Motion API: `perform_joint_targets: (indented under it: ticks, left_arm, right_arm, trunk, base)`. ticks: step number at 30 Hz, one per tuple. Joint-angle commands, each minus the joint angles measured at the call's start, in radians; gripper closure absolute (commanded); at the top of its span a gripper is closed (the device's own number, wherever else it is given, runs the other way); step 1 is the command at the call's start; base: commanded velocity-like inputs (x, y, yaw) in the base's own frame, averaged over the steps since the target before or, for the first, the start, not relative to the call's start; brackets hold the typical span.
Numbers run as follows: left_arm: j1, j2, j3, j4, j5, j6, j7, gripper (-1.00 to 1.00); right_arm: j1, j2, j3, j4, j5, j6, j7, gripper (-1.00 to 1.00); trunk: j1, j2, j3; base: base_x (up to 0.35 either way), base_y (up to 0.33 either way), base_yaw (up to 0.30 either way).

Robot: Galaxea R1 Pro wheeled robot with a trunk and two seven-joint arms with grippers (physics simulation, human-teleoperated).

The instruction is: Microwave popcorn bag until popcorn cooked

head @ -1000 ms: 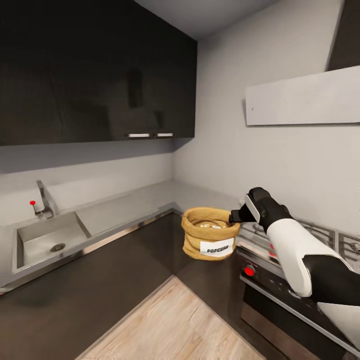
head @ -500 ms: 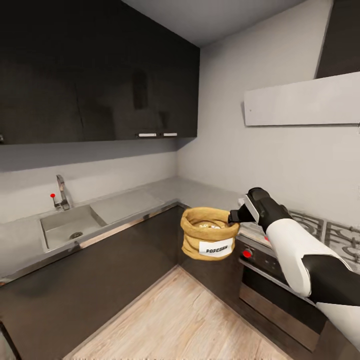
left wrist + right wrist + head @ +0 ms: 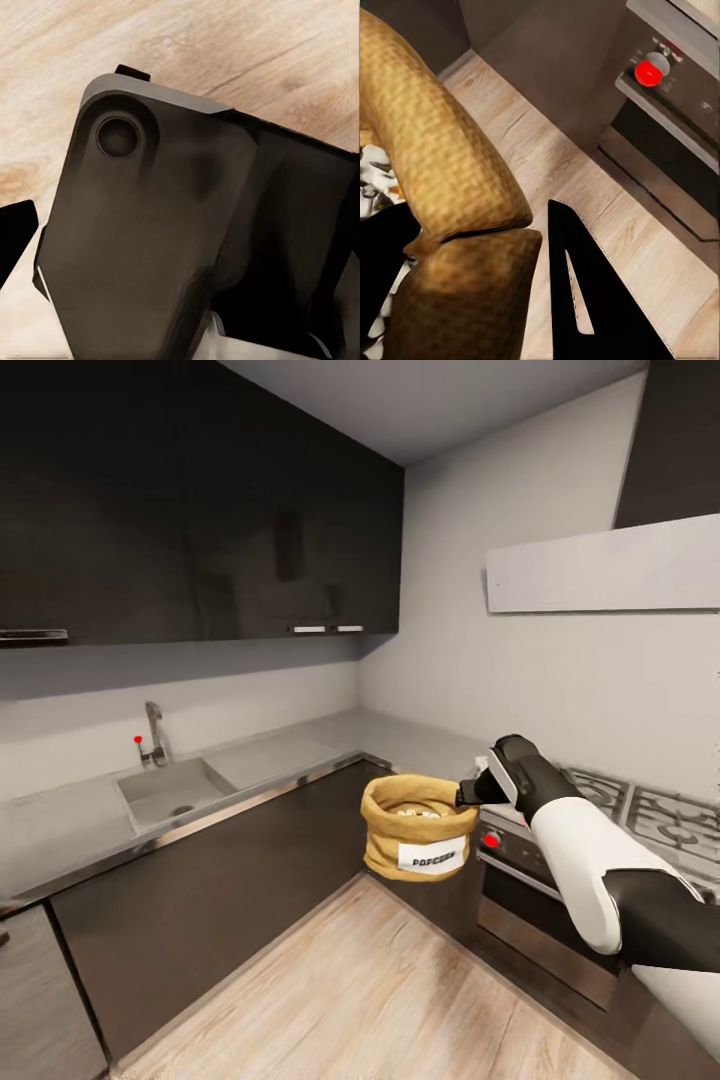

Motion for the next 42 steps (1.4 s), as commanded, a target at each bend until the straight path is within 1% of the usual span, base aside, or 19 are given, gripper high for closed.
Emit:
perform_joint_targets:
  ticks: [1,6,13,19,27,30,31,32,33,42]
  left_arm:
    - [0.000,0.000,0.005,-0.001,0.005,-0.001,0.001,-1.00]
    - [0.000,0.001,0.008,-0.001,0.006,-0.001,0.000,-1.00]
    - [0.000,0.002,0.010,-0.003,0.010,-0.001,0.000,-1.00]
    - [0.000,0.001,0.010,-0.002,0.010,-0.001,0.000,-1.00]
    - [-0.001,0.003,0.010,-0.001,0.013,0.000,-0.002,-1.00]
    - [0.000,0.003,0.009,-0.001,0.013,0.000,-0.008,-1.00]
    - [0.000,0.003,0.010,-0.001,0.013,0.000,-0.008,-1.00]
    - [0.000,0.003,0.010,-0.001,0.014,0.000,-0.008,-1.00]
    - [0.000,0.003,0.010,-0.001,0.014,0.000,-0.008,-1.00]
    - [0.000,0.003,0.010,-0.001,0.013,0.000,-0.008,-1.00]
  right_arm:
    - [-0.001,0.000,0.002,0.000,0.002,0.004,0.007,1.00]
    - [-0.001,-0.003,0.001,0.014,-0.006,0.004,0.013,1.00]
    - [-0.001,0.001,0.001,0.016,-0.011,0.004,0.014,1.00]
    - [-0.001,-0.001,0.000,0.036,-0.010,0.004,0.014,1.00]
    - [-0.001,-0.002,0.001,0.039,0.000,0.004,0.014,1.00]
    - [-0.001,-0.001,0.000,0.039,-0.006,0.004,0.014,1.00]
    - [-0.001,-0.002,0.001,0.039,0.003,0.004,0.013,1.00]
    - [-0.001,0.001,0.002,0.041,-0.005,0.004,0.011,1.00]
    - [-0.001,0.001,0.001,0.042,-0.004,0.004,0.007,1.00]
    - [-0.001,0.002,0.001,0.045,-0.001,0.004,-0.003,1.00]
  trunk:
    - [-0.001,-0.001,-0.001]
    - [-0.001,-0.001,-0.001]
    - [-0.001,-0.001,-0.001]
    - [-0.001,-0.001,-0.001]
    - [-0.001,-0.001,-0.001]
    - [-0.001,-0.001,-0.001]
    - [-0.001,-0.001,-0.001]
    - [-0.001,-0.001,-0.001]
    - [-0.001,-0.001,-0.001]
    - [-0.001,-0.001,-0.001]
  base:
    - [-0.346,0.112,0.000]
    - [-0.347,0.112,0.000]
    - [-0.347,0.112,0.000]
    - [-0.347,0.111,0.000]
    - [-0.340,0.069,0.000]
    - [-0.046,0.001,0.000]
    - [-0.002,0.000,0.000]
    - [0.000,0.000,-0.006]
    - [0.000,0.000,-0.089]
    - [0.000,0.000,-0.231]
